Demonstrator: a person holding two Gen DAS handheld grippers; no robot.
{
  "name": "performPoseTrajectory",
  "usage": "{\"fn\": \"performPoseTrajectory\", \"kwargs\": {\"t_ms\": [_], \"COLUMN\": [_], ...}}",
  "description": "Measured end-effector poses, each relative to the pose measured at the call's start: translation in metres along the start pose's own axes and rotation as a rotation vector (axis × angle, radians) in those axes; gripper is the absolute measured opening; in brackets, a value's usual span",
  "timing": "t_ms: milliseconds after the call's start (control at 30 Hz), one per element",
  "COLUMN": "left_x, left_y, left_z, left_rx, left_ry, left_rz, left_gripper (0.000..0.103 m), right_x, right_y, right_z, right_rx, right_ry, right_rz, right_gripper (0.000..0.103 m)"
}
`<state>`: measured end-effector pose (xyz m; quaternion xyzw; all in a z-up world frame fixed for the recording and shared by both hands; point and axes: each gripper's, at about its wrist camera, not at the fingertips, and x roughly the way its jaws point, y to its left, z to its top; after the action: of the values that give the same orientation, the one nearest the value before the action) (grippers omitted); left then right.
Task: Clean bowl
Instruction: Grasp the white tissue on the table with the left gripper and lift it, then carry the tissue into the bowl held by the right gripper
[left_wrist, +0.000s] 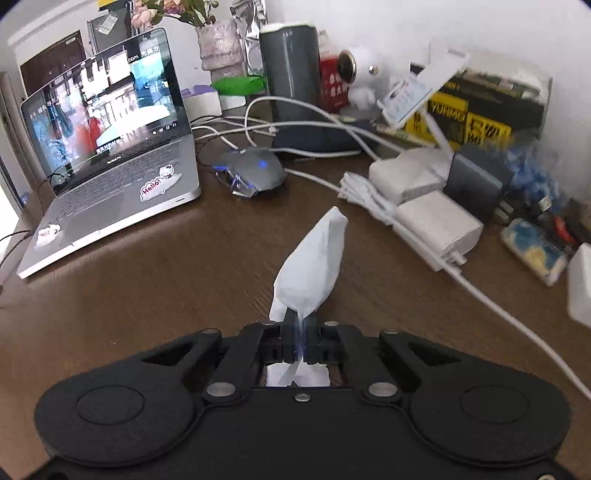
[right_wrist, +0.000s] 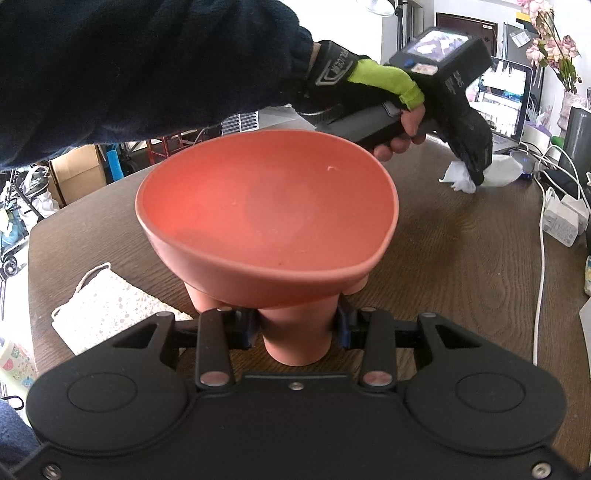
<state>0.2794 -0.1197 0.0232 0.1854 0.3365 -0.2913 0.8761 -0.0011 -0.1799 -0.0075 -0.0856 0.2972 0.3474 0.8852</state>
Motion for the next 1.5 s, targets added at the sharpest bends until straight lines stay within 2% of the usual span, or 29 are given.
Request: {"fn": "performPoseTrajectory", "kwargs": {"t_ms": [167,233,367,433,567,667,733,867,1100,1300,1500], "left_x": [-0.05,-0.069,-0.116,-0.142,-0.186,-0.202,-0.219,-0.227,-0.204,-0.193,-0.208], "left_y": [-0.01,-0.019,-0.045,-0.058,-0.076,-0.083,-0.089,-0.101,-0.125,-0.118,-0.105], "left_z": [0.005,0.005,-0.005,-0.013,-0.04,-0.051,-0.057,-0.07,-0.087,-0.099,-0.104], "left_rx": [0.049,0.074,0.164,0.204,0.262,0.276,0.269,0.263,0.289,0.286,0.277], "left_ry": [-0.065,-0.068,-0.088,-0.084,-0.023,0.008,0.026,0.043,0.122,0.178,0.197], "left_rz": [0.052,0.109,0.115,0.117,0.135,0.119,0.084,0.06,0.011,0.045,0.07], "left_gripper": [0.002,0.002,0.002,0.002,0.002,0.002,0.002,0.003,0.003,0.003,0.003], "right_x": [0.001,0.001,0.0,0.0,0.0,0.001,0.001,0.0,0.002,0.001,-0.002], "right_y": [0.001,0.001,0.003,0.003,0.004,0.004,0.004,0.005,0.008,0.009,0.007], "right_z": [-0.001,-0.001,-0.002,-0.002,-0.002,-0.002,-0.002,-0.002,0.001,0.001,-0.001], "right_rx": [-0.001,0.0,-0.001,-0.002,0.0,-0.002,-0.002,-0.003,-0.005,0.004,0.006], "right_ry": [0.0,-0.001,0.0,0.0,0.0,0.0,0.001,0.003,0.003,0.002,0.002], "right_rz": [-0.001,-0.001,-0.004,-0.005,-0.006,-0.006,-0.007,-0.011,-0.013,-0.022,-0.02], "right_gripper": [0.044,0.044,0.044,0.044,0.044,0.044,0.044,0.044,0.044,0.044,0.044]}}
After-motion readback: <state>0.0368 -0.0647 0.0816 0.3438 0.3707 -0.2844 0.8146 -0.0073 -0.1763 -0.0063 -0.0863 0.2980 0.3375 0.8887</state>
